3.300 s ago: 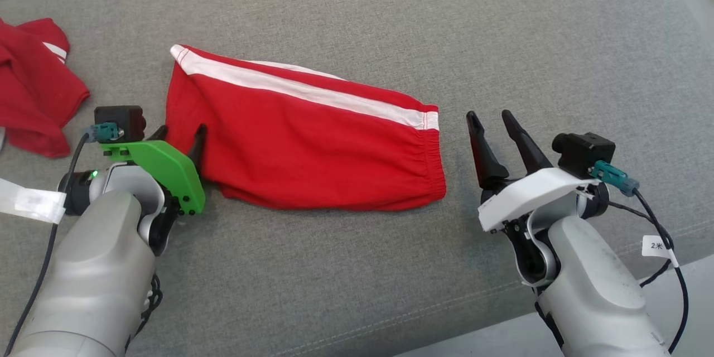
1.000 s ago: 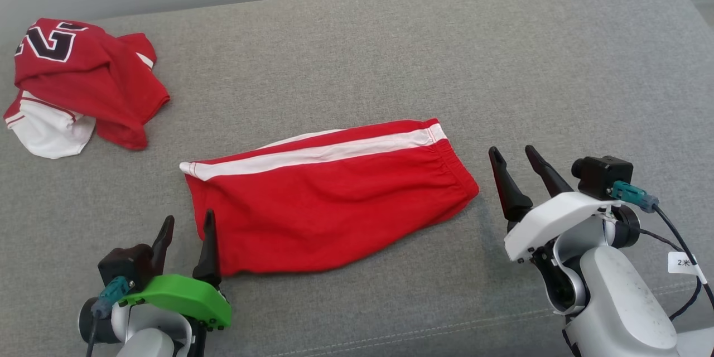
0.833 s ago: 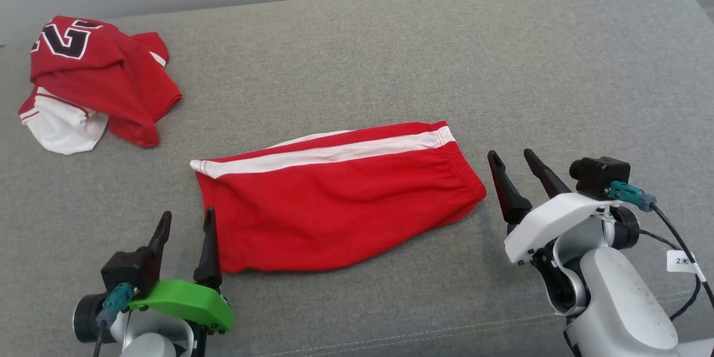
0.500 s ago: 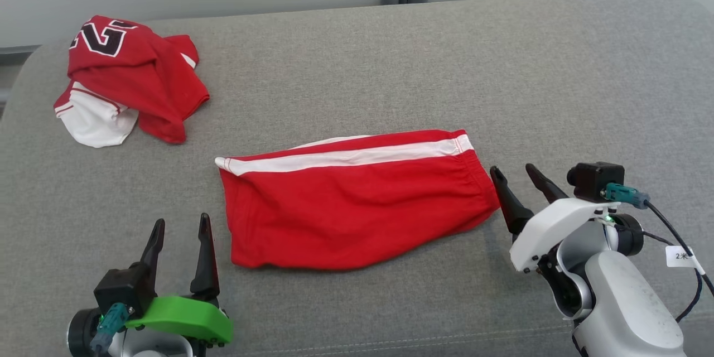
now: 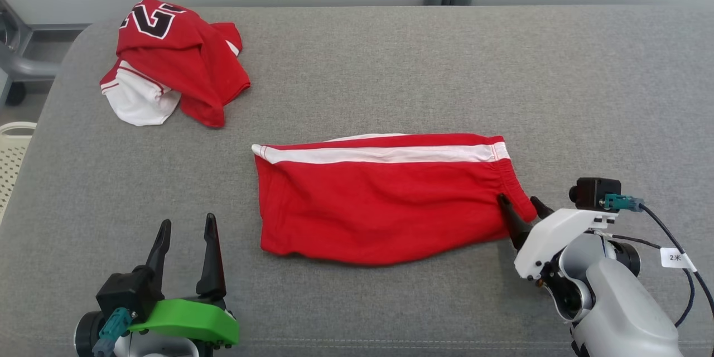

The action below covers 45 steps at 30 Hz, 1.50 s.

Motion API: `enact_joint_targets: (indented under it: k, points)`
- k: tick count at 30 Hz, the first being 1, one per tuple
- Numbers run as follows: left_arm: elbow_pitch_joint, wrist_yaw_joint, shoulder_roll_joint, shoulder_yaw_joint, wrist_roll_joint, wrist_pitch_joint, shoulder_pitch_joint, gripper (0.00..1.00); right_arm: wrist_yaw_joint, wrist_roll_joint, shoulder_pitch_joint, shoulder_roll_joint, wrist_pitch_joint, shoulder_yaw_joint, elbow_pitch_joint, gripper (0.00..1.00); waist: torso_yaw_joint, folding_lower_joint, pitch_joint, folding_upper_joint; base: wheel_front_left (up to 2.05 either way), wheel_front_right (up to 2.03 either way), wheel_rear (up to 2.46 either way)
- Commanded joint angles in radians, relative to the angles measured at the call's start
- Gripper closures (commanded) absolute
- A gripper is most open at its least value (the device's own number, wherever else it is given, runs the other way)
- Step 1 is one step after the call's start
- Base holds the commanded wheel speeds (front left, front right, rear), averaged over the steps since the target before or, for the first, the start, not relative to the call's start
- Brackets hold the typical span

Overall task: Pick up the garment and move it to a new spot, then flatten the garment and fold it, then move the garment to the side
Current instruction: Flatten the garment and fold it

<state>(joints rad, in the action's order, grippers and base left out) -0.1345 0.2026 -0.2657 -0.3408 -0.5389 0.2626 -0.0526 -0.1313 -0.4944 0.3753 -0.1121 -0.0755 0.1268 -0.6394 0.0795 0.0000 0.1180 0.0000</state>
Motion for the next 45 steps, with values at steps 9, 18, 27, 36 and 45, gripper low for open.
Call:
enact_joint_targets:
  k: [9,18,27,36,45]
  points:
    - [-0.006,-0.010,0.012,0.010,0.017,0.003,-0.014,0.00,0.001,-0.149,0.087,0.024,0.013,-0.027,-0.146,0.00,0.040,0.0000,0.027,0.0000,0.00,0.00,0.00]
    - [-0.015,-0.019,0.019,0.020,0.023,0.003,-0.019,0.00,0.001,-0.299,0.123,0.009,0.016,0.017,-0.167,1.00,0.029,0.0000,0.034,0.0000,0.00,0.00,0.00]
    - [-0.008,-0.032,0.021,0.015,0.034,0.003,-0.026,0.00,0.001,-0.397,0.141,-0.088,0.017,0.035,-0.136,1.00,-0.030,0.0000,0.036,0.0000,0.00,0.00,0.00]
    - [-0.013,-0.040,0.027,0.006,0.033,0.003,-0.037,0.00,0.001,-0.393,0.161,-0.199,0.005,0.031,-0.157,1.00,-0.085,0.0000,0.035,0.0000,0.00,0.00,0.00]
    - [-0.022,-0.050,0.033,0.005,0.017,0.003,-0.032,0.00,0.001,-0.446,0.142,-0.165,-0.072,0.078,-0.078,1.00,-0.120,0.0000,0.019,0.0000,0.00,0.00,0.00]
